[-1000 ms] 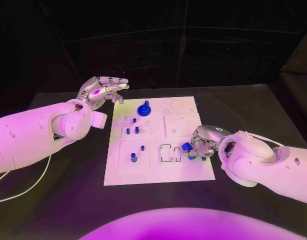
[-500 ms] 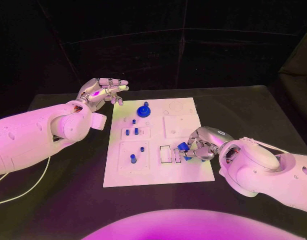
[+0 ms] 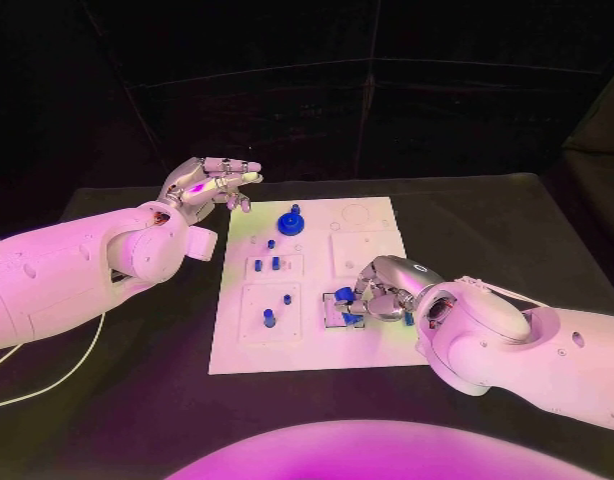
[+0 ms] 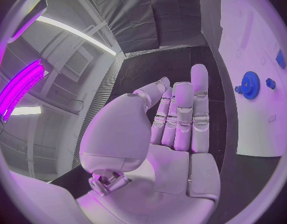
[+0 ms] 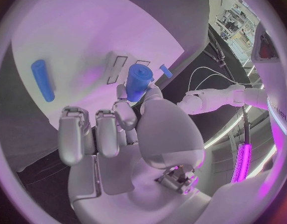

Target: Assemble the parts on the task board

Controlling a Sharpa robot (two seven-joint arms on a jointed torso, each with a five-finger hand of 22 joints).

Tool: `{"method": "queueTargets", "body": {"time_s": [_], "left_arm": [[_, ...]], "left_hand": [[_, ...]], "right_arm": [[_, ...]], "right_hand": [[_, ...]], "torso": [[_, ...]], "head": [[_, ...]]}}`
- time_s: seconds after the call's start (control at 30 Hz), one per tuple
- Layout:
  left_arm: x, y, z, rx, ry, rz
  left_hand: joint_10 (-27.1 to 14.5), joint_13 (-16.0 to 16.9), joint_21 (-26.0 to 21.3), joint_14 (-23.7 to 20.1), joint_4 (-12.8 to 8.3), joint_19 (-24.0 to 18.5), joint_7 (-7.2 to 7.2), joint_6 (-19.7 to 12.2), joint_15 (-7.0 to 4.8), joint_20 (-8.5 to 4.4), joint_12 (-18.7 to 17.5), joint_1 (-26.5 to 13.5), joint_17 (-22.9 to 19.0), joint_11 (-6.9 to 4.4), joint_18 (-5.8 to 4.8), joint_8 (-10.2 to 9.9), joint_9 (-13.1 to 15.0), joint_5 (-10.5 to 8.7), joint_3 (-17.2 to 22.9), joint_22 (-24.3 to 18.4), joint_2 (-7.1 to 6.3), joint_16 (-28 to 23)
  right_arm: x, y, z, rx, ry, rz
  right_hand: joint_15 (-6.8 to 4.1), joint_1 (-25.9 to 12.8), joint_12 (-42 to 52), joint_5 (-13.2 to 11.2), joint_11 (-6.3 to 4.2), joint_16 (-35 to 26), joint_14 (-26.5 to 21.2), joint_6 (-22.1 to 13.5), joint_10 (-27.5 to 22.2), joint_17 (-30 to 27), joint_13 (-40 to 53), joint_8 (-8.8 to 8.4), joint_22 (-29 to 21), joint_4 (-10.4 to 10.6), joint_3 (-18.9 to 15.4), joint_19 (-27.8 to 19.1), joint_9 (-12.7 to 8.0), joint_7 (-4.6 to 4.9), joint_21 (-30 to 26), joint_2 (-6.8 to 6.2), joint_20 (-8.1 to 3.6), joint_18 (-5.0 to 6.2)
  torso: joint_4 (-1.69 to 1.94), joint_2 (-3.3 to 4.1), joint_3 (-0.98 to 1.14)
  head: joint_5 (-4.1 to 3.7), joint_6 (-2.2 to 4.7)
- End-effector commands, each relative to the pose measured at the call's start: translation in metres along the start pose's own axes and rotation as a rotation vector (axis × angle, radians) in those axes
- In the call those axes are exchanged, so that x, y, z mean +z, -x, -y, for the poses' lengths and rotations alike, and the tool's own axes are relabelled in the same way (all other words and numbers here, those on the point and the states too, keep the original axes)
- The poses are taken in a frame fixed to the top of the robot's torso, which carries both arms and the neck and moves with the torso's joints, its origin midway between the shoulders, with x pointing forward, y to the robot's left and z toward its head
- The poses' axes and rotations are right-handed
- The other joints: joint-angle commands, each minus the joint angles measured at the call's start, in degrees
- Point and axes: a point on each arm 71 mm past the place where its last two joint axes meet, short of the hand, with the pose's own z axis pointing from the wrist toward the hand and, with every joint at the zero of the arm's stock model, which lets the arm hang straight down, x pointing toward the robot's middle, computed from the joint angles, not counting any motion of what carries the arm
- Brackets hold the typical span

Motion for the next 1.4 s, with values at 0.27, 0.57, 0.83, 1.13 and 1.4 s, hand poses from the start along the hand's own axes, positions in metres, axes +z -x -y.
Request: {"method": "queueTargets", "body": {"time_s": [0.27, 0.57, 0.83, 1.13, 1.4], "left_arm": [[0.001, -0.003, 0.001, -0.010, -0.004, -0.015], [0.001, -0.002, 0.001, -0.010, -0.003, -0.014], [0.001, -0.002, 0.001, -0.010, -0.002, -0.014], [0.001, -0.002, 0.001, -0.010, -0.002, -0.013], [0.000, -0.001, 0.001, -0.009, -0.001, -0.011]], "left_hand": [[-0.4, -0.1, -0.2, -0.4, 0.0, -0.3, 0.19, -0.4, -0.03, 0.03, 0.3, 0.3, 0.0, 0.07, 0.77, 0.2, -0.1, 0.23, -0.4, -0.1, 0.10, -0.2], [-0.4, -0.1, -0.2, -0.4, 0.0, -0.3, 0.19, -0.4, -0.03, 0.03, 0.3, 0.3, 0.0, 0.07, 0.77, 0.2, -0.1, 0.23, -0.4, -0.1, 0.10, -0.2], [-0.4, -0.1, -0.2, -0.4, 0.0, -0.3, 0.19, -0.4, -0.03, 0.03, 0.3, 0.3, 0.0, 0.07, 0.77, 0.2, -0.1, 0.23, -0.4, -0.1, 0.10, -0.2], [-0.4, -0.1, -0.2, -0.4, 0.0, -0.3, 0.19, -0.4, -0.03, 0.03, 0.3, 0.3, 0.0, 0.07, 0.77, 0.2, -0.1, 0.23, -0.4, -0.1, 0.10, -0.2], [-0.4, -0.1, -0.2, -0.4, 0.0, -0.3, 0.19, -0.4, -0.03, 0.03, 0.3, 0.3, 0.0, 0.07, 0.77, 0.2, -0.1, 0.23, -0.4, -0.1, 0.10, -0.2]], "right_arm": [[0.009, -0.007, -0.004, -0.041, -0.059, -0.037], [0.013, -0.005, -0.005, -0.059, -0.067, -0.002], [0.011, -0.005, -0.011, -0.053, -0.033, 0.011], [0.006, -0.006, -0.015, -0.067, -0.001, -0.012], [0.003, -0.006, -0.014, -0.081, -0.002, -0.028]], "right_hand": [[-0.61, -2.0, -1.6, -3.1, -0.37, -0.8, 2.7, 1.1, -0.6, -1.0, -1.0, 0.21, 8.1, 0.1, -1.7, 0.2, 0.4, -0.37, -0.3, 0.42, -0.65, -0.59], [-0.51, -9.1, -5.5, -18.7, -0.16, -2.0, 2.4, 0.3, -2.0, -2.5, -3.7, -0.15, 6.7, 0.3, -3.8, -0.8, 1.0, -0.13, -1.4, -3.41, -0.65, -0.22], [-0.36, -15.1, -8.0, -18.8, 0.00, -2.2, 2.4, -0.5, -3.1, -2.5, -5.5, -0.49, 6.3, 0.4, 0.8, -1.1, 1.2, 0.11, -1.8, -9.16, -0.55, -0.11], [-0.61, -10.9, -7.1, -16.7, -0.36, -1.9, 2.7, 0.9, -1.9, -1.5, -4.1, 0.40, 7.1, 0.0, 3.9, -0.4, 1.9, -0.38, -1.2, -5.77, -0.65, -0.33], [-0.82, -9.9, -6.2, -14.7, -0.63, -1.4, 2.9, 1.5, -1.0, -0.5, -3.0, 0.79, 7.8, 0.0, 3.5, 0.1, 2.2, -0.68, -0.8, -4.32, -0.85, -0.50]], "torso": [[-0.16, 0.03, 0.07], [-0.18, 0.04, 0.08], [-0.18, 0.02, 0.10], [-0.21, 0.01, 0.08], [-0.17, 0.01, 0.09]], "head": [[0.43, -0.05], [0.54, -0.04], [0.53, 0.00], [0.49, 0.01], [0.57, -0.07]]}}
